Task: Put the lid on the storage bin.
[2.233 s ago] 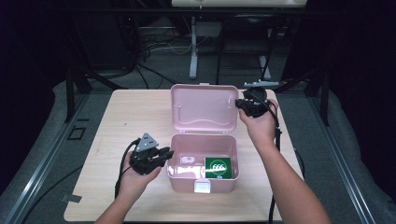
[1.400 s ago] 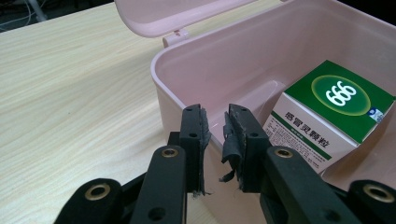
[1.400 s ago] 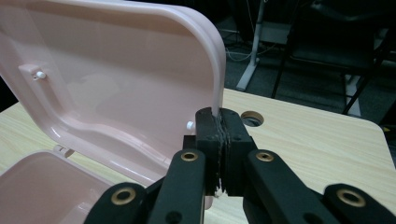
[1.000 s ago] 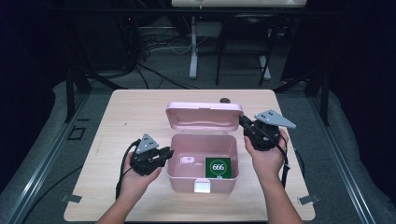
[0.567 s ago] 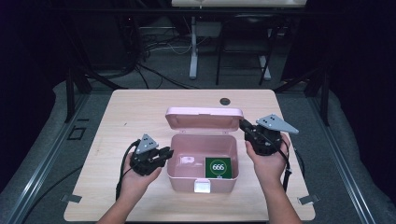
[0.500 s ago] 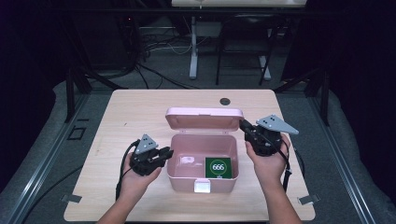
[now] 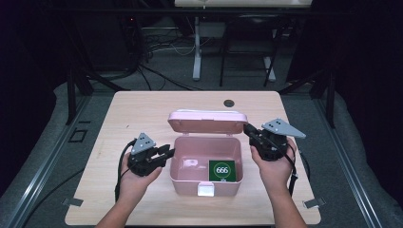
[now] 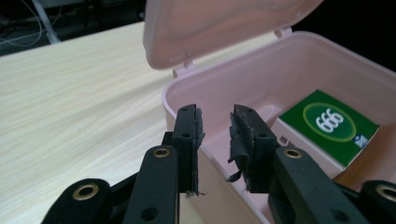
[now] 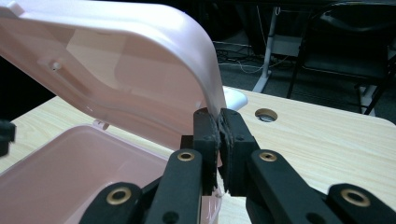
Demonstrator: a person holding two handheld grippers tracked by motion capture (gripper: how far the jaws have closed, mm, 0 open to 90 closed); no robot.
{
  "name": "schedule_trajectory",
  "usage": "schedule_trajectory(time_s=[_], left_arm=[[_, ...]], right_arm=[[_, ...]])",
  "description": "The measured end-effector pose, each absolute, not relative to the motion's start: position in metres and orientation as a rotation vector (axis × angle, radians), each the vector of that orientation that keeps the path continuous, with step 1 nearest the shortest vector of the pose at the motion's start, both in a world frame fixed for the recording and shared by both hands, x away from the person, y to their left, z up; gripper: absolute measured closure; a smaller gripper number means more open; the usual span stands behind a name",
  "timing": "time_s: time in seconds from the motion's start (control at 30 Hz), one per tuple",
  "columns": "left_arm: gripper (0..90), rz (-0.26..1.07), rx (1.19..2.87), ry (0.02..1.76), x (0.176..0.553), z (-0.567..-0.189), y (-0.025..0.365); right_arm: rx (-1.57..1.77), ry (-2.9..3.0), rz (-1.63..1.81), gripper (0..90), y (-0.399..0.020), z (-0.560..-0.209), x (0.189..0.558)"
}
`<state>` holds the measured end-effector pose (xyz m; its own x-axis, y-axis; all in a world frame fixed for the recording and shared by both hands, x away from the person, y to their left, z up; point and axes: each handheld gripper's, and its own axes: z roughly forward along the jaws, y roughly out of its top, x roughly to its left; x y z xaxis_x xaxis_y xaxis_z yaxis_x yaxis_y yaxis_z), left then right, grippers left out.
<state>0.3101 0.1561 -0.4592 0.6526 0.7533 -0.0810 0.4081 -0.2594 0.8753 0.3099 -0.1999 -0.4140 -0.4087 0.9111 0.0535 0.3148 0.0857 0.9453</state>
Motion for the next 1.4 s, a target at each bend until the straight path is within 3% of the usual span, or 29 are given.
schedule_trajectory(time_s=[0.73,1.07,1.4], left_arm=[[62.7,0.566,1.772,0.885,0.332,-0.398,0.154],[79.0,0.580,1.797,0.865,0.333,-0.392,0.147],[80.4,0.584,1.803,0.870,0.334,-0.391,0.146]], right_arm=[[1.221,1.802,1.361,85.4,-0.203,-0.416,0.308],[1.252,1.842,1.325,83.2,-0.206,-0.423,0.313],[1.285,1.847,1.301,79.9,-0.213,-0.428,0.315]])
